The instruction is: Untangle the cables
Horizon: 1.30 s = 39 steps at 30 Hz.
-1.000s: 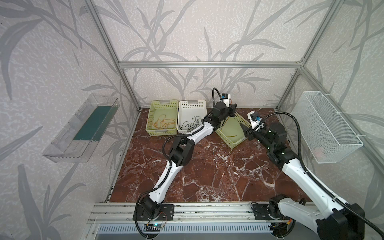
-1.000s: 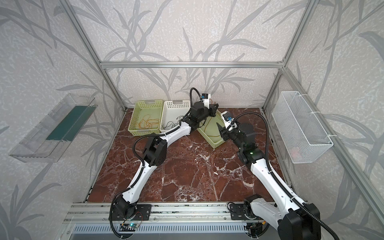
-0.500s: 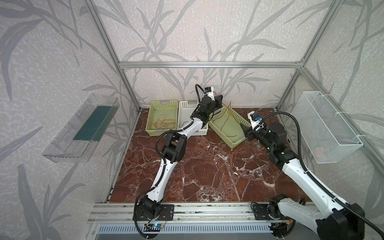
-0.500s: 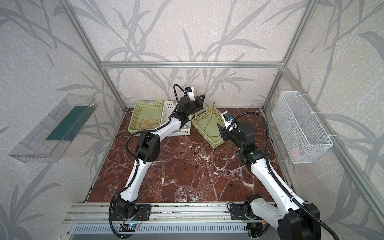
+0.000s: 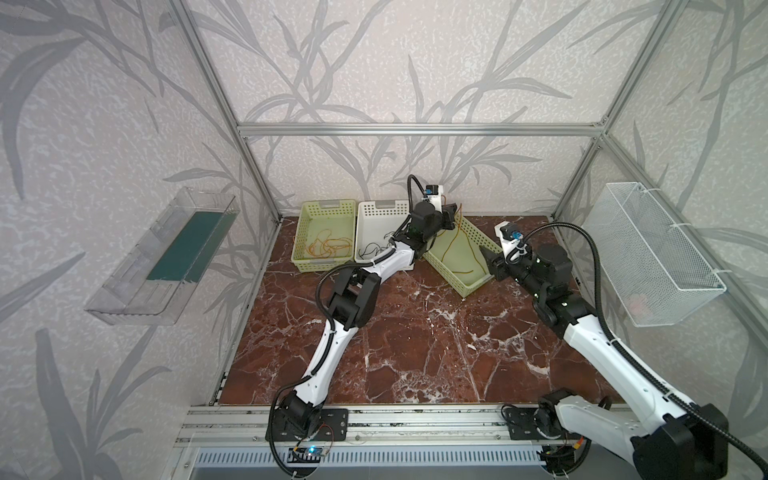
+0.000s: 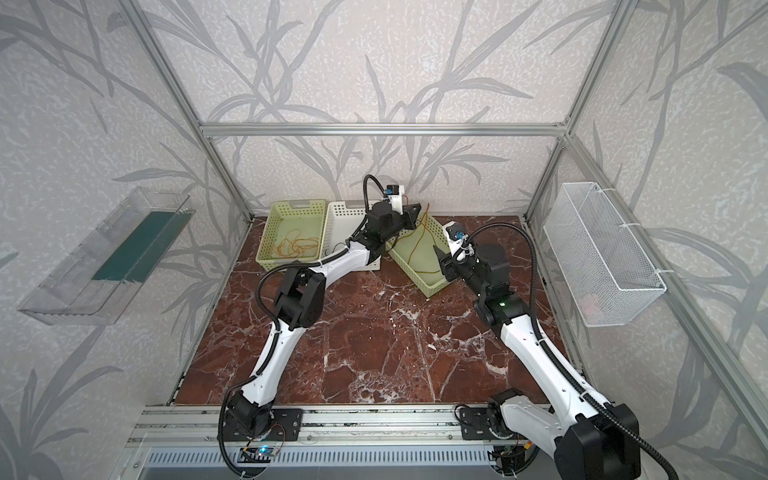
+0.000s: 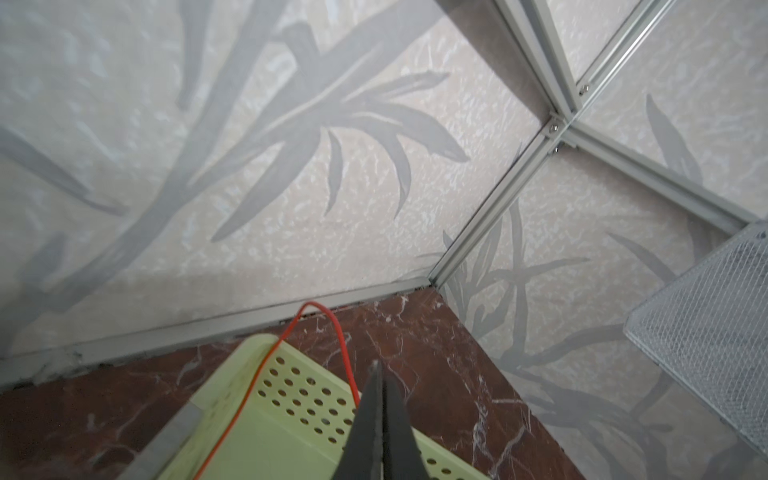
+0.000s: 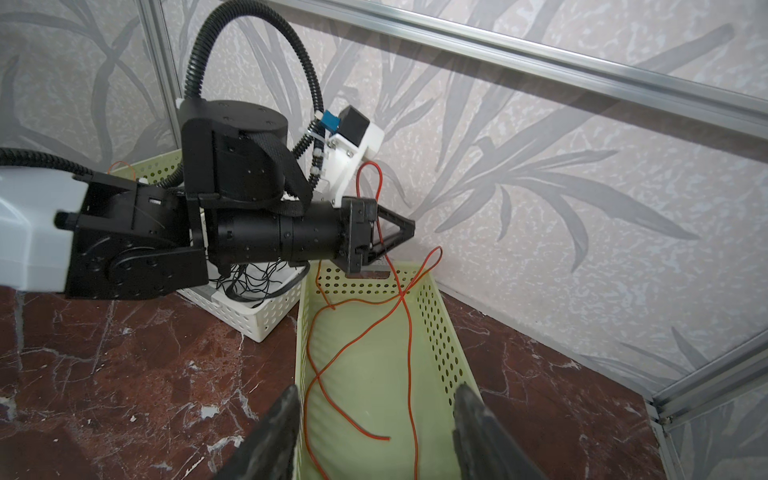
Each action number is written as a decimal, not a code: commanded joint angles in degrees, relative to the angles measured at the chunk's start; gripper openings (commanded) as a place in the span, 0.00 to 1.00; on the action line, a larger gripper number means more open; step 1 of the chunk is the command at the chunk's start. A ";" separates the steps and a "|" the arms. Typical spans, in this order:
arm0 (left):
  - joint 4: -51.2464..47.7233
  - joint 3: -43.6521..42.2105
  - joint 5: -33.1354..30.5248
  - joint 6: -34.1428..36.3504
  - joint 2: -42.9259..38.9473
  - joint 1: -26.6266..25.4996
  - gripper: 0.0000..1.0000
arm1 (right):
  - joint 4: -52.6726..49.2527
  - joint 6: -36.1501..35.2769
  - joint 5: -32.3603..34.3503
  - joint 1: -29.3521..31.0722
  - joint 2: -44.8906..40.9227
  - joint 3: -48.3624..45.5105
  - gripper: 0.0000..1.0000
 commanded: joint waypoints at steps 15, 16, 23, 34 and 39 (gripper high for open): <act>-30.43 0.62 -2.17 16.12 -2.41 -4.98 0.74 | -2.43 6.44 2.32 -2.87 4.50 1.34 0.67; -32.18 0.73 -2.00 16.80 -3.01 -4.92 0.77 | -2.35 7.39 1.78 -3.39 5.23 1.59 0.67; -45.45 3.76 0.37 24.04 -6.99 -4.95 0.95 | -2.36 12.72 -3.26 -6.61 11.56 5.22 0.68; -62.03 6.79 10.57 30.95 -10.84 -4.99 0.99 | -4.57 15.85 -5.60 -7.51 17.84 8.57 0.70; -66.78 5.51 12.33 31.79 -10.35 -5.07 0.99 | -4.45 17.69 -7.74 -7.78 17.54 7.48 0.70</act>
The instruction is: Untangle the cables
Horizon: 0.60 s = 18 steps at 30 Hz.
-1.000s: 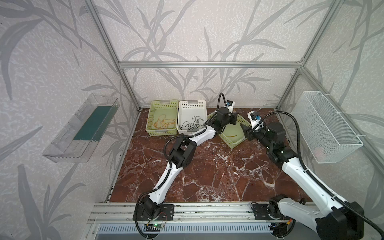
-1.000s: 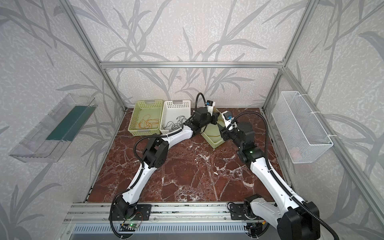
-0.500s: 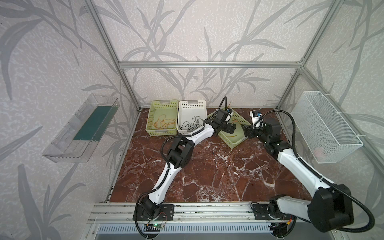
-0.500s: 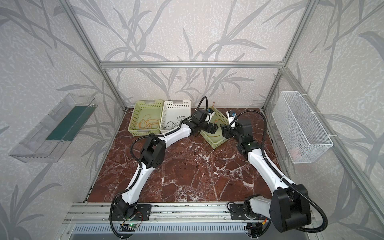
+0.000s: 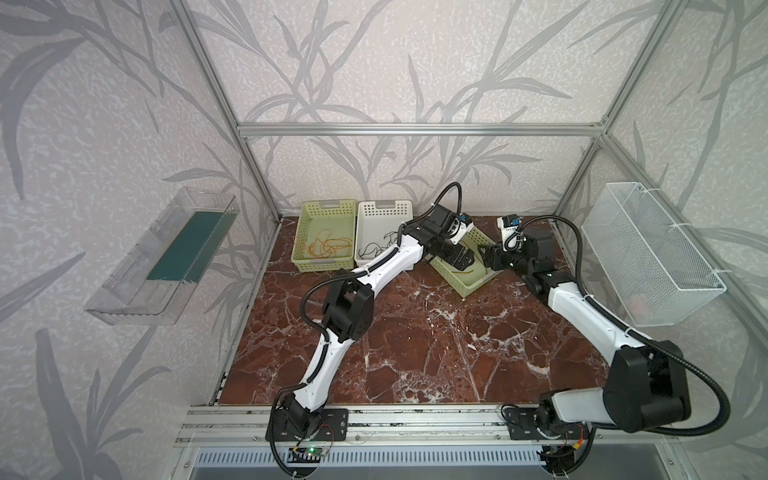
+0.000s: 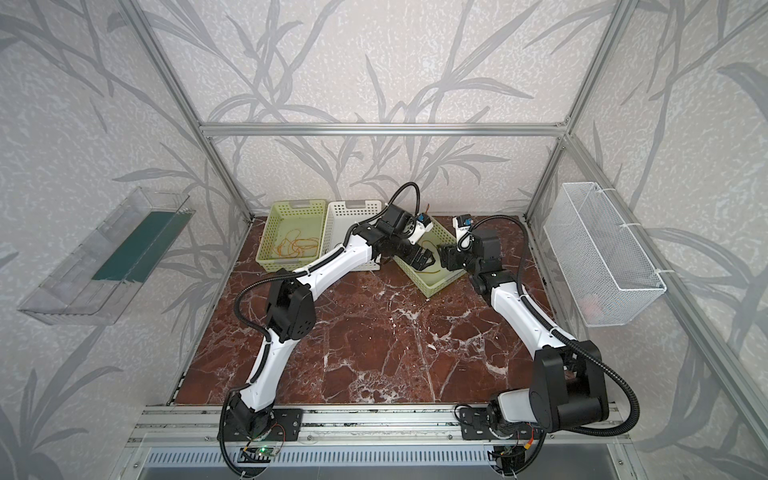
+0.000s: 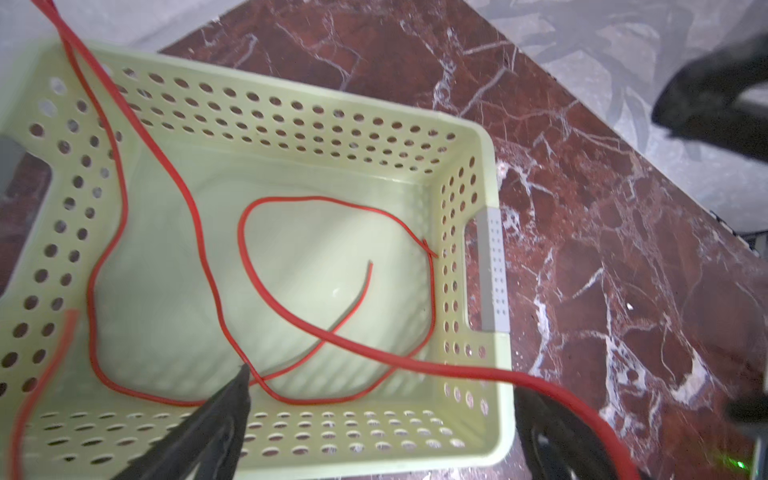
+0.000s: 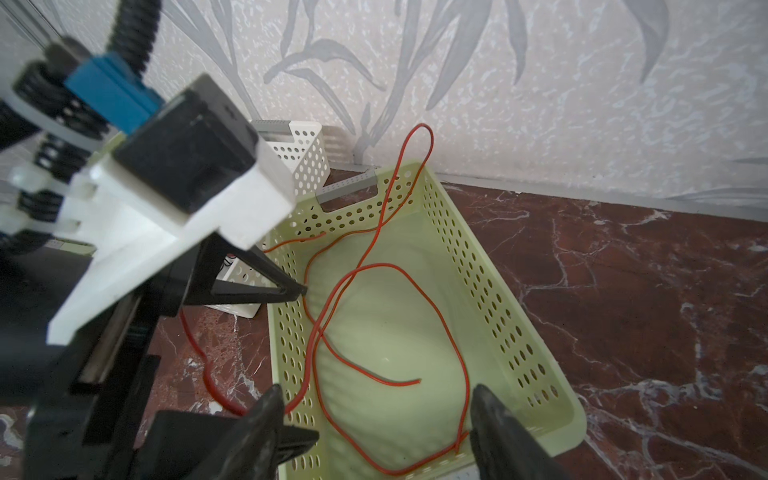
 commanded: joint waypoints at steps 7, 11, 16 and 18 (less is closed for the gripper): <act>-6.66 6.24 8.18 -1.86 3.77 -0.34 0.99 | -0.26 3.25 -0.38 -0.53 -1.20 -2.14 0.70; -5.73 9.41 7.97 -3.60 5.50 -0.30 0.97 | -0.17 3.61 -2.02 -0.53 -1.05 -3.66 0.69; -4.42 10.81 6.42 -4.36 1.48 0.66 0.95 | 3.20 -1.33 -6.64 -0.53 -1.18 -7.19 0.63; -2.70 9.22 5.87 -4.76 -1.41 1.58 0.95 | 7.81 -2.23 -6.87 -0.53 -2.24 -10.01 0.63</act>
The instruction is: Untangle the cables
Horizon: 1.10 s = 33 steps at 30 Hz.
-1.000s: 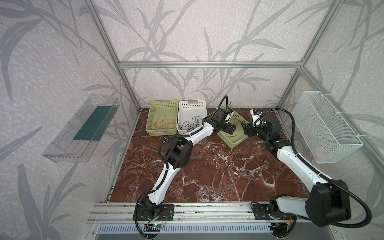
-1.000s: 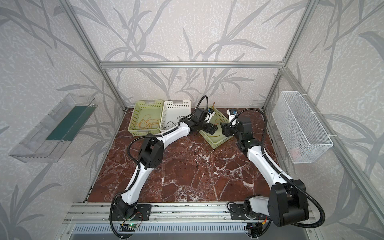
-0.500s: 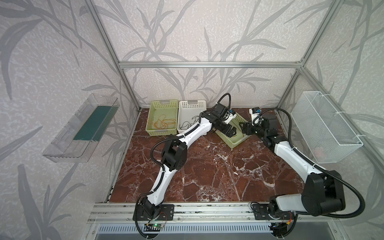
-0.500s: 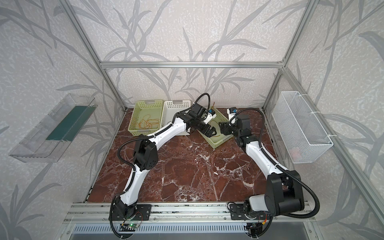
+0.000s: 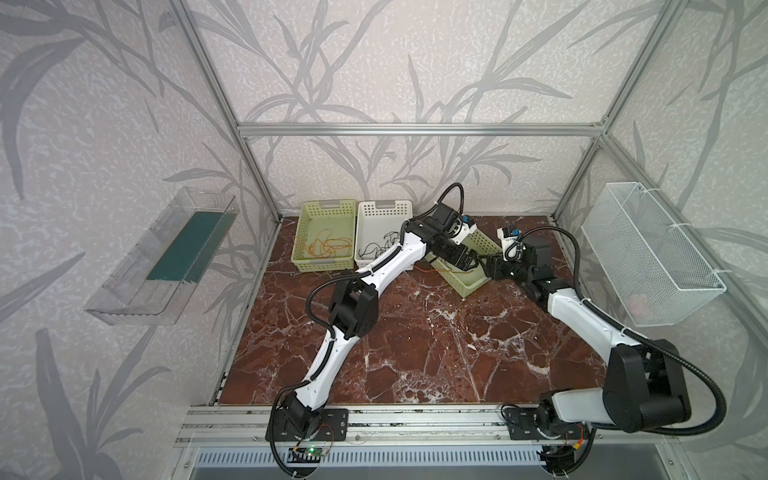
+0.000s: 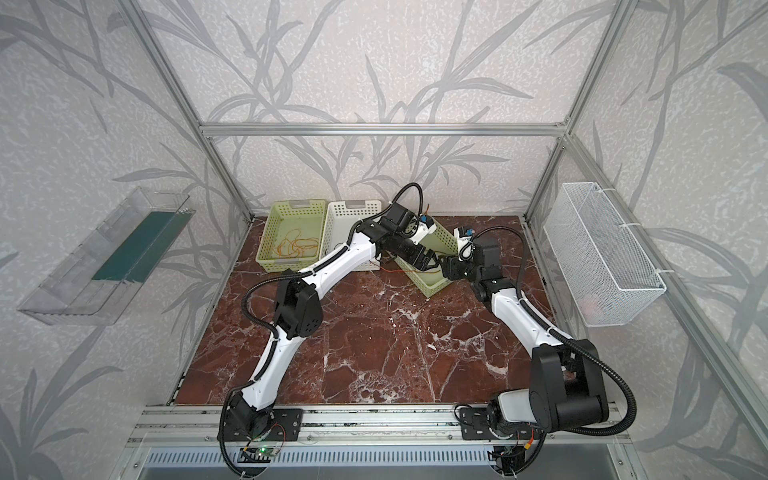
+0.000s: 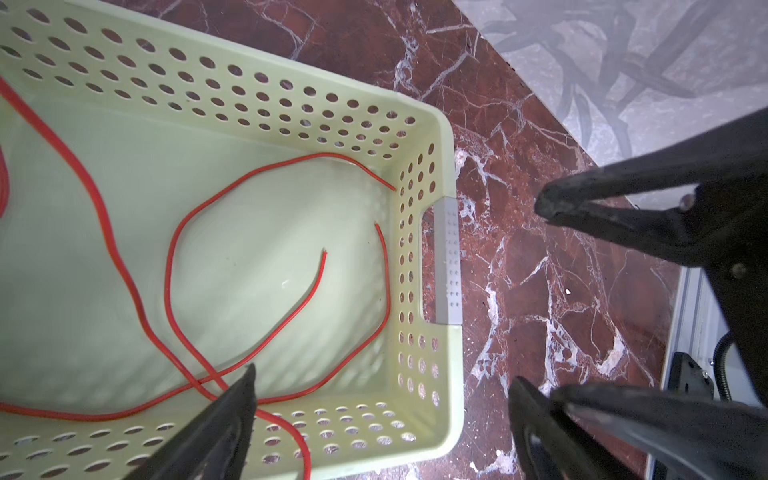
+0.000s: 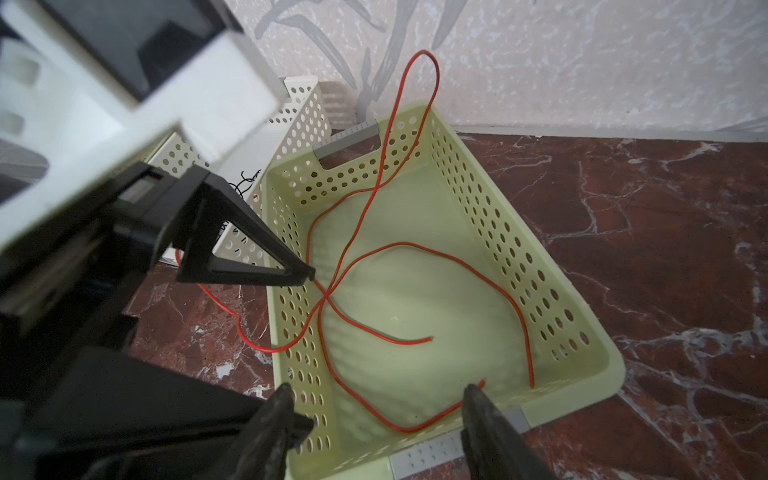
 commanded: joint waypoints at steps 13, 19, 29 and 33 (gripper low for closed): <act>20.95 -34.59 -7.21 -7.67 -33.73 14.23 0.96 | -6.93 -26.42 -1.37 18.30 14.74 15.37 0.64; 23.44 -47.33 -10.31 -7.44 -44.02 21.19 0.97 | -15.11 -28.77 0.96 21.61 29.73 30.38 0.65; 24.06 -55.25 -11.62 -6.12 -49.93 25.26 0.97 | -23.67 -31.86 3.78 23.32 43.17 44.77 0.65; 24.23 -56.17 -11.82 -6.04 -50.37 25.36 0.97 | -25.76 -31.83 5.89 23.78 46.40 49.48 0.53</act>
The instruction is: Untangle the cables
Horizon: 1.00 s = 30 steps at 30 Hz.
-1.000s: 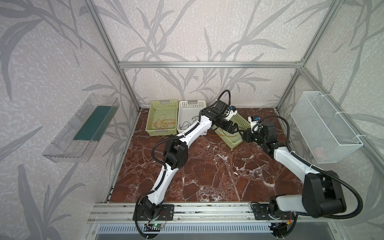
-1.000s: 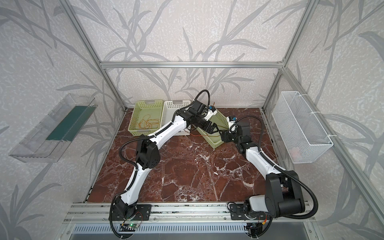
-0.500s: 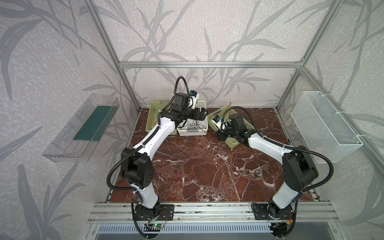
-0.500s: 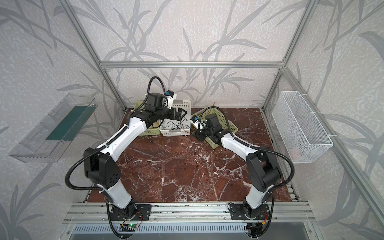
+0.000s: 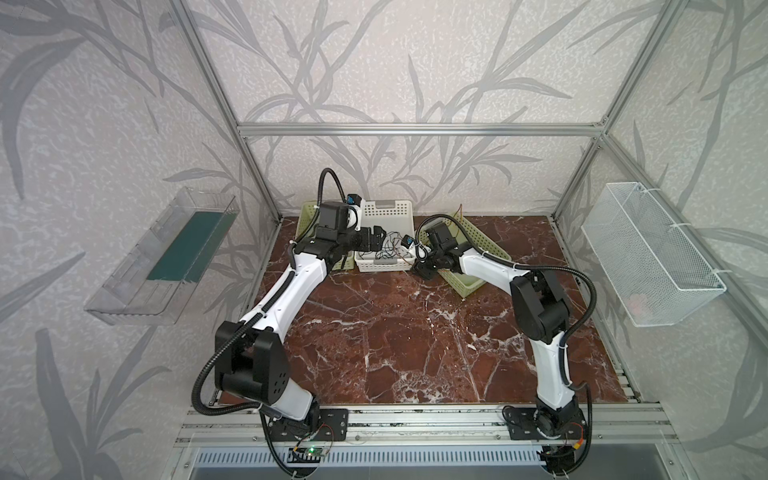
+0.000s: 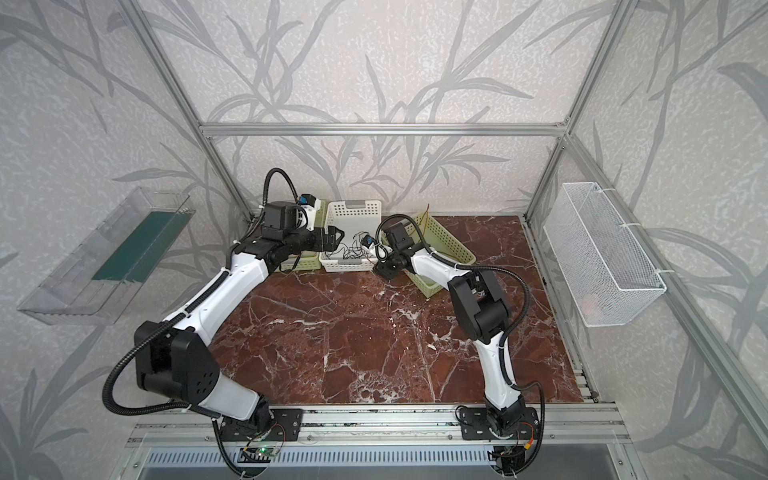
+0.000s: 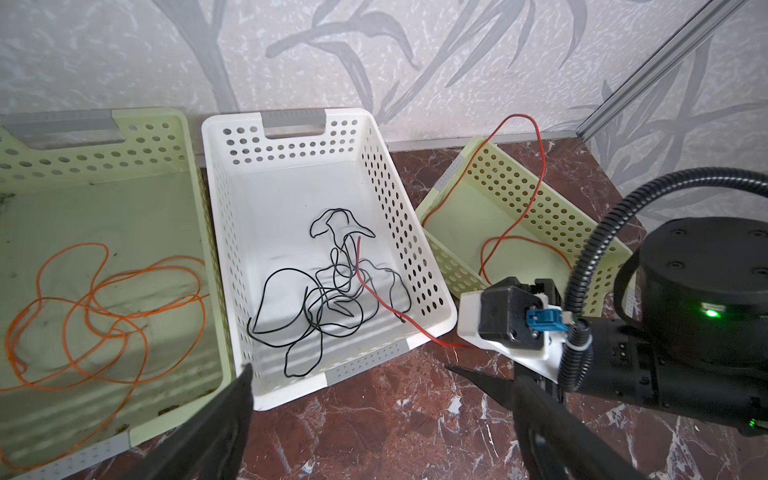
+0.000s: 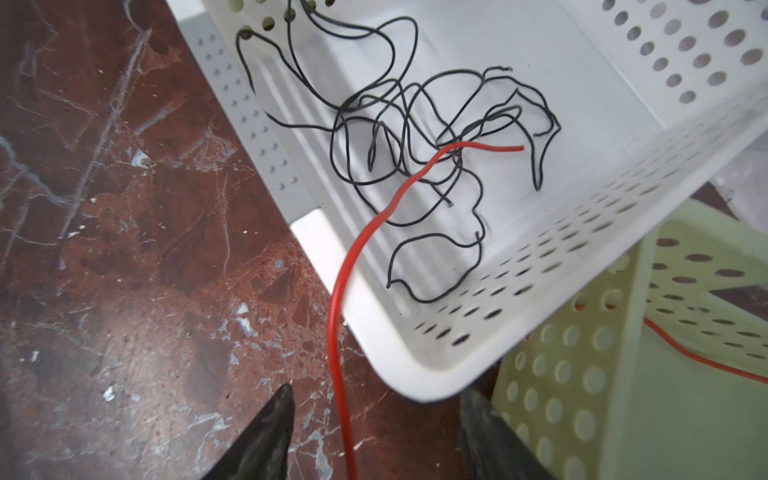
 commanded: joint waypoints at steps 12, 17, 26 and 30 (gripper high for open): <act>2.60 -3.07 -1.96 0.92 -4.04 0.56 0.97 | 3.71 5.51 1.72 -2.19 -16.06 -8.89 0.00; 3.91 -3.34 -1.79 0.30 -4.80 0.56 0.97 | 13.71 12.98 -0.07 -7.39 -21.26 -15.00 0.00; 5.72 -4.48 -1.92 0.00 -5.76 0.56 0.97 | 21.07 16.09 -2.04 -13.77 -23.38 -22.45 0.00; 6.13 -5.54 -2.93 0.56 -6.11 0.56 0.97 | 16.23 12.82 -5.87 -13.93 -19.40 -21.11 0.00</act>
